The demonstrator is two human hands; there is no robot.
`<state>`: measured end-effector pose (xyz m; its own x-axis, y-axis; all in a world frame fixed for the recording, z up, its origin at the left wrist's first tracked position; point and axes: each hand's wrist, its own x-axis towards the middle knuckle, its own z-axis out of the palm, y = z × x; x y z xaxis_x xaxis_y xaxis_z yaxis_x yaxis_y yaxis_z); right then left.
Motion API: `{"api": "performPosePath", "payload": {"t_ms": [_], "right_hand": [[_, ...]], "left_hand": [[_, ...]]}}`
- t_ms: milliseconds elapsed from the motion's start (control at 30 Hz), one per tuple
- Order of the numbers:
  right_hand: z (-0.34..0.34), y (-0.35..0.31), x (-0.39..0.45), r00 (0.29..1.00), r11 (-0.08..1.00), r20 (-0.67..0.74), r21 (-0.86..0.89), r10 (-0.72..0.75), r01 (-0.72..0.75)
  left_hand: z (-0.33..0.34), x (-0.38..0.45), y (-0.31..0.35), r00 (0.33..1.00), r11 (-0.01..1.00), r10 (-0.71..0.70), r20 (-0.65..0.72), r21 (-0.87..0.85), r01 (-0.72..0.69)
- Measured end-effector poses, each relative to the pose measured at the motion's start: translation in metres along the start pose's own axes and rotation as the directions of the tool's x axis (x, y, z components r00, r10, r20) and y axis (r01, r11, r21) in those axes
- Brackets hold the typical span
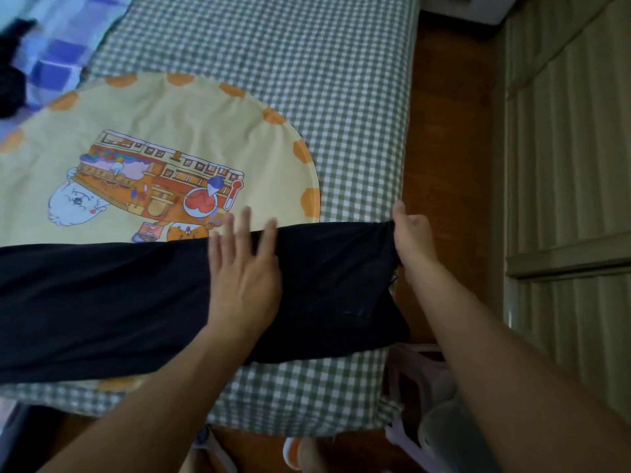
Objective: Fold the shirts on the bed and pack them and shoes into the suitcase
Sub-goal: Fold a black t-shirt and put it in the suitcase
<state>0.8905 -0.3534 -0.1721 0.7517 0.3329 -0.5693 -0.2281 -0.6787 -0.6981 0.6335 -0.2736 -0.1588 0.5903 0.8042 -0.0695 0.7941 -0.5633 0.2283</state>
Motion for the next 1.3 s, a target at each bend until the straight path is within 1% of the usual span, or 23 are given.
{"api": "performPosePath", "payload": {"t_ms": [33,100,167,233,300,400,467,533,567,600,633,667,733,767,800,867,900,967,1033,1100,1133,1233,1300], "right_hand": [[-0.001,0.005,-0.008,1.0,0.999,0.025,0.039,0.006,-0.007],[-0.003,0.021,-0.028,0.993,0.998,0.117,0.052,0.031,-0.037],[-0.001,0.037,-0.049,0.975,0.998,0.211,-0.018,0.061,-0.059],[-0.003,0.05,-0.057,0.959,0.993,0.265,-0.083,0.101,-0.082],[-0.014,0.048,-0.06,0.934,0.99,0.33,-0.026,0.137,-0.136],[-0.029,0.045,-0.062,0.895,0.983,0.431,0.075,0.117,-0.165],[-0.029,0.044,-0.067,0.915,0.985,0.38,0.045,0.135,-0.164],[-0.025,0.042,-0.076,0.984,0.991,0.155,-0.117,0.086,-0.068],[-0.022,0.039,-0.082,1.0,0.969,-0.007,-0.245,-0.009,0.007],[-0.019,0.035,-0.091,0.982,0.933,-0.14,-0.354,-0.126,0.069],[-0.015,0.032,-0.099,0.959,0.906,-0.205,-0.411,-0.197,0.099],[-0.011,0.029,-0.107,0.961,0.911,-0.21,-0.403,-0.18,0.083],[-0.001,0.028,-0.114,0.993,0.969,-0.12,-0.246,-0.006,-0.024],[0.005,0.029,-0.114,0.997,0.985,-0.072,-0.164,0.035,-0.046],[0.009,0.03,-0.112,0.998,0.995,-0.056,-0.089,0.03,-0.035],[0.014,0.027,-0.104,0.994,0.999,-0.102,-0.006,-0.043,0.042],[0.015,0.024,-0.101,0.984,0.994,-0.145,-0.032,-0.106,0.102],[0.013,0.025,-0.096,0.949,0.983,-0.261,-0.091,-0.178,0.159],[0.01,0.032,-0.092,0.933,0.995,-0.348,-0.049,-0.097,0.085],[0.012,0.044,-0.087,0.954,0.999,-0.299,0.001,0.032,-0.033],[0.014,0.05,-0.083,0.963,0.998,-0.266,-0.026,0.045,-0.054],[0.018,0.053,-0.073,0.982,0.995,-0.189,-0.098,-0.023,0.004],[0.01,0.047,-0.072,0.997,0.994,-0.077,-0.109,-0.001,-0.007]], "left_hand": [[0.001,-0.014,0.012,0.996,0.995,0.094,-0.001,-0.021,-0.094],[0.013,-0.039,0.03,0.966,0.973,0.231,0.116,-0.006,-0.232],[0.032,-0.05,0.035,0.941,0.967,0.233,0.244,0.048,-0.252],[0.044,-0.047,0.035,0.933,0.972,0.185,0.31,0.079,-0.22],[0.041,-0.04,0.036,0.912,0.971,0.188,0.364,0.073,-0.229],[0.021,-0.039,0.031,0.849,0.95,0.289,0.443,-0.025,-0.311],[0.009,-0.046,0.017,0.83,0.934,0.336,0.445,-0.042,-0.355],[0.005,-0.056,0.0,0.825,0.928,0.338,0.453,-0.015,-0.372],[0.005,-0.06,-0.006,0.825,0.928,0.339,0.452,-0.017,-0.372],[0.005,-0.061,-0.009,0.824,0.929,0.342,0.451,-0.029,-0.369],[0.005,-0.062,-0.01,0.821,0.929,0.347,0.453,-0.043,-0.368],[0.004,-0.062,-0.011,0.819,0.928,0.352,0.454,-0.056,-0.368],[0.003,-0.061,-0.012,0.812,0.924,0.369,0.451,-0.083,-0.374],[0.004,-0.061,-0.013,0.808,0.921,0.378,0.451,-0.092,-0.38],[0.004,-0.061,-0.015,0.804,0.917,0.388,0.45,-0.099,-0.387],[0.004,-0.062,-0.017,0.8,0.909,0.409,0.44,-0.122,-0.398],[0.004,-0.062,-0.017,0.807,0.909,0.412,0.423,-0.134,-0.394],[0.005,-0.061,-0.016,0.861,0.929,0.37,0.348,-0.151,-0.338],[0.007,-0.06,-0.017,0.914,0.966,0.255,0.315,-0.123,-0.227],[0.01,-0.058,-0.018,0.917,0.985,0.17,0.361,-0.05,-0.163],[0.011,-0.056,-0.018,0.91,0.986,0.159,0.383,-0.023,-0.163],[0.014,-0.053,-0.016,0.888,0.984,0.159,0.431,0.004,-0.178],[0.016,-0.053,-0.017,0.879,0.982,0.163,0.449,0.014,-0.19]]}}
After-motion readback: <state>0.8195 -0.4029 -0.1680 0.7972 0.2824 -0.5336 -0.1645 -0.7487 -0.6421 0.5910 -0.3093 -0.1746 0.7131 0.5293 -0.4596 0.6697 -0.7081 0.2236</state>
